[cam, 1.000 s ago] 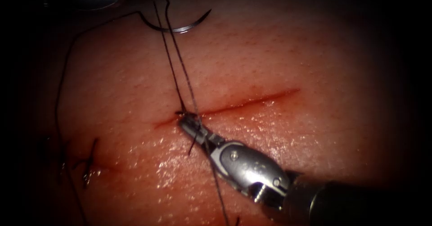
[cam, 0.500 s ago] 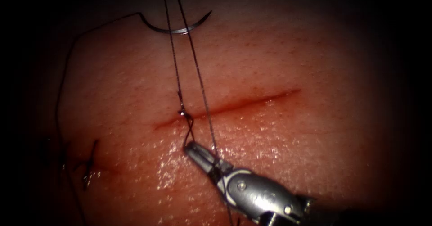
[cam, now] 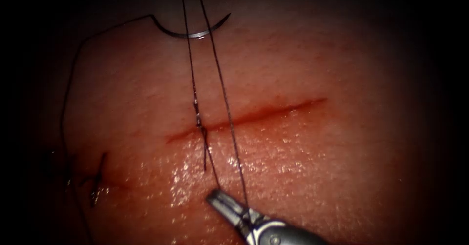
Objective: Wound Closure
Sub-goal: Pull downward through loops while pulling upward on working end with left end-effector
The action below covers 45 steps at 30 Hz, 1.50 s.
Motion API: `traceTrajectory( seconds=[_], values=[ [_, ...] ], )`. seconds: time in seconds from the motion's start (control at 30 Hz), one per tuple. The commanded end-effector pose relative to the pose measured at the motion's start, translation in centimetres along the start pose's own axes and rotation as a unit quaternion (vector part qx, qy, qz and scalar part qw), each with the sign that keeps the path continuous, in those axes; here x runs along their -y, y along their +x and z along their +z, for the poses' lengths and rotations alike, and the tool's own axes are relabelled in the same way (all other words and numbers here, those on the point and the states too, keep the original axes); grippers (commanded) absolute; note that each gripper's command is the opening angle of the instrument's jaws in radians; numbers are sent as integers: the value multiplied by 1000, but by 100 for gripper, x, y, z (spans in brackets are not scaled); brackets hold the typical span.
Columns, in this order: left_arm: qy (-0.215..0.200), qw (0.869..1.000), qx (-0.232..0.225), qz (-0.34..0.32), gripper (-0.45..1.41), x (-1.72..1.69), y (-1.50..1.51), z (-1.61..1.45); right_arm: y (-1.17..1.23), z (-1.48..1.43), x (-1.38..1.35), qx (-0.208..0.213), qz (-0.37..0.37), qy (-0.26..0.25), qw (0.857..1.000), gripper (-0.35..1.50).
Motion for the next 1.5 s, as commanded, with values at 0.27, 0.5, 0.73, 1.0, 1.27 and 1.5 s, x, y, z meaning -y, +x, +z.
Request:
traceTrajectory(
  seconds=[0.27, 0.5, 0.73, 1.0, 1.27, 1.5],
  values=[
    [13, 1000, 10, -3, -45, 13, -20, 25, -8, -7, 27, 34, 16, 42, 998, -35],
    [36, 999, 18, -7, -45, 27, -42, 39, -9, -14, 28, 94, 86, 76, 989, -35],
    [68, 997, 24, -16, -45, 40, -61, 51, 0, -9, 16, 191, 173, 125, 958, -35],
    [76, 995, 58, 2, -45, 20, -93, 64, -4, 12, 2, 230, 215, 148, 938, -35],
    [79, 994, 76, -4, -45, 21, -125, 54, -25, -1, 22, 256, 203, 164, 931, -35],
    [82, 994, 77, -16, -45, 12, -130, 50, -26, -8, 27, 260, 200, 158, 931, -35]
  ],
)
